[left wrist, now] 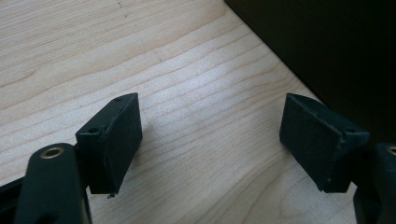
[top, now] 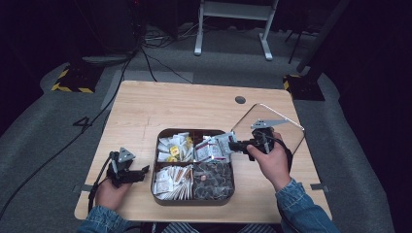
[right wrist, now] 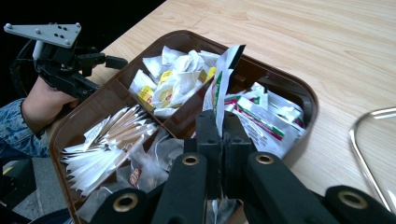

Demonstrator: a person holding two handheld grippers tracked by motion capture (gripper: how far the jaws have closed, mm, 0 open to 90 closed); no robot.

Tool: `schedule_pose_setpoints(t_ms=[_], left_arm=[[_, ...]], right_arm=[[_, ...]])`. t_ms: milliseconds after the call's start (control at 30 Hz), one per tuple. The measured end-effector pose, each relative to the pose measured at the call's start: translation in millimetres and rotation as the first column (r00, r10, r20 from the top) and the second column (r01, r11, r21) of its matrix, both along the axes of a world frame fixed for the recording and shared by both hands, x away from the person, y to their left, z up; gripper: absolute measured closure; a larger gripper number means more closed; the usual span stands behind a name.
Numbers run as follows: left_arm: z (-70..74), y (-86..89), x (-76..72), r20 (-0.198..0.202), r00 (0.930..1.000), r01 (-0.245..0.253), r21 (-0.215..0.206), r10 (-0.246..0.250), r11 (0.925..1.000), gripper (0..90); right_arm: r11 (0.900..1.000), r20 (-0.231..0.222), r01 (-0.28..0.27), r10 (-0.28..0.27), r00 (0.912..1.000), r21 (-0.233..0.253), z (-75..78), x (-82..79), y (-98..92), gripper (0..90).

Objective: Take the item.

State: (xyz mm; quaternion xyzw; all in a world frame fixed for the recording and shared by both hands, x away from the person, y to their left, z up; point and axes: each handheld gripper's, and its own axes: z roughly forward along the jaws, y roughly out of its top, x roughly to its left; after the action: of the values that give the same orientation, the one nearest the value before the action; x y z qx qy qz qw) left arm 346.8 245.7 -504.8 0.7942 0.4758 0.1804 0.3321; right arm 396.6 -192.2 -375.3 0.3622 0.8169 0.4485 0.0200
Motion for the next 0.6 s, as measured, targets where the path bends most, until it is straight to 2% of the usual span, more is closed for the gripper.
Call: schedule_pose_setpoints(t_ms=[133, 200, 367, 600], left_arm=[[0.0, -0.1, 0.3, 0.000, 1.0000, 0.000, -0.001, 0.000, 1.0000, 21.5], [0.0, -0.1, 0.3, 0.001, 1.0000, 0.000, -0.001, 0.000, 1.0000, 21.6], [0.0, 0.4, -0.3, 0.001, 1.0000, 0.001, 0.003, -0.001, 1.0000, 21.4], [0.0, 0.4, -0.4, 0.001, 1.0000, 0.001, 0.002, -0.001, 1.0000, 21.4]], right_arm=[[1.000, -0.002, 0.017, -0.016, 0.9999, 0.012, 1.1, -4.2, -12.1, 89.1], [1.000, -0.014, 0.020, -0.020, 0.9997, 0.002, 0.0, -5.6, -19.2, 89.1], [0.998, -0.017, 0.049, -0.049, 0.9987, 0.031, -1.9, -10.4, -33.1, 89.2], [0.996, -0.011, 0.083, -0.083, 0.9965, 0.040, -12.6, -20.0, -51.2, 89.1]])
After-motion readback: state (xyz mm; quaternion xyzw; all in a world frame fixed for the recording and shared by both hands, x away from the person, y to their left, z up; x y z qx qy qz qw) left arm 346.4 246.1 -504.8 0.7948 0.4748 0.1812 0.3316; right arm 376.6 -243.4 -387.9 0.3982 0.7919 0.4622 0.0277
